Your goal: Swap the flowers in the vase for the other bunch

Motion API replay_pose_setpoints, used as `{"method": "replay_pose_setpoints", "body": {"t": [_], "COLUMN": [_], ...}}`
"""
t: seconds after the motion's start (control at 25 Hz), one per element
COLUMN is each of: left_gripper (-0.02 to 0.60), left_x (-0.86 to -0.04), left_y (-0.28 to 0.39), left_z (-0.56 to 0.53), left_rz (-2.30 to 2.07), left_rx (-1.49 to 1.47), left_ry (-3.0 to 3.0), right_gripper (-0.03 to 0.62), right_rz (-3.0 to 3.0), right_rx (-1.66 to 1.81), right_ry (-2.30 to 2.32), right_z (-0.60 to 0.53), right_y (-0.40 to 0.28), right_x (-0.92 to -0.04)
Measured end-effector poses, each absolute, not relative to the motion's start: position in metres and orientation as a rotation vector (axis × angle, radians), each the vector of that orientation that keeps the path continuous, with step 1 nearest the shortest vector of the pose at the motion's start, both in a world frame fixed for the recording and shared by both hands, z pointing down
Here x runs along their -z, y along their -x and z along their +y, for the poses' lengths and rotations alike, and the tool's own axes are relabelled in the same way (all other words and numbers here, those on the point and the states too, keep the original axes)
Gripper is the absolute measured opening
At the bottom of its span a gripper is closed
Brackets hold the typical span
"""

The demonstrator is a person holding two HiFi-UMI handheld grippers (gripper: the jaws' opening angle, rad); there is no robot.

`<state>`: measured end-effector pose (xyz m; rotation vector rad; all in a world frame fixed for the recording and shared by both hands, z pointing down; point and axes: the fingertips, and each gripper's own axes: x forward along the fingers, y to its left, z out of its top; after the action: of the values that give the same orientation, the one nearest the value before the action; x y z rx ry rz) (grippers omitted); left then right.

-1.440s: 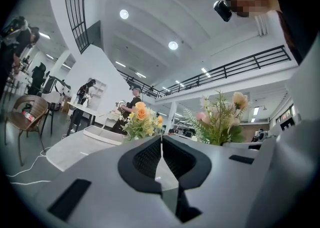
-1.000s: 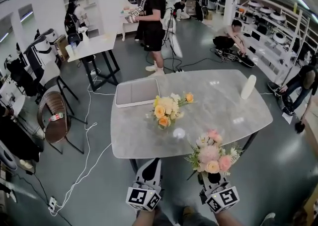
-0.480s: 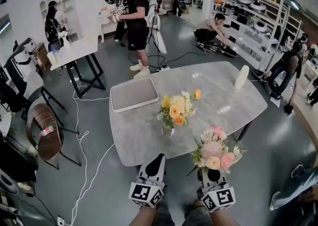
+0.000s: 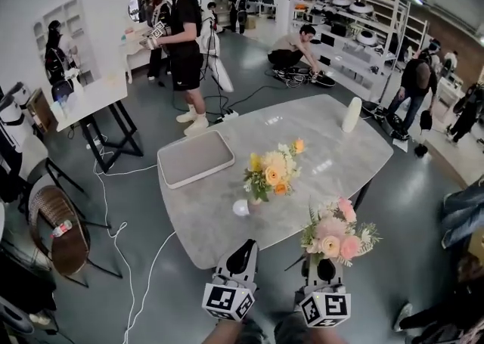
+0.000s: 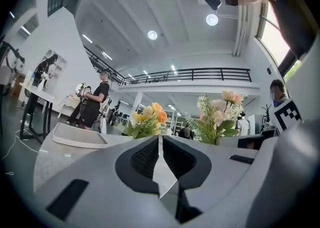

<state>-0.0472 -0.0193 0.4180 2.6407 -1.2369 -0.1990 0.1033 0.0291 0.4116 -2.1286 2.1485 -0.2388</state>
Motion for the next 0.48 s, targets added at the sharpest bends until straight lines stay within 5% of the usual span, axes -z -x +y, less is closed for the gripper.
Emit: {"method": "replay_pose_setpoints", "body": {"t": [0.48], "left_gripper": [0.028], "left_x": [-0.453], "left_y": [0.040], "left_z": [-0.052], "left_rz": [-1.151], "left_rx": [0.195], "left_ry": [-2.666], "right_gripper": [0.038], "right_rz": [2.057], "right_rx": [0.190], "right_ry": [2.242], "right_z": [0.017], "right_y": [-0.104], "right_x": [-0.435]}}
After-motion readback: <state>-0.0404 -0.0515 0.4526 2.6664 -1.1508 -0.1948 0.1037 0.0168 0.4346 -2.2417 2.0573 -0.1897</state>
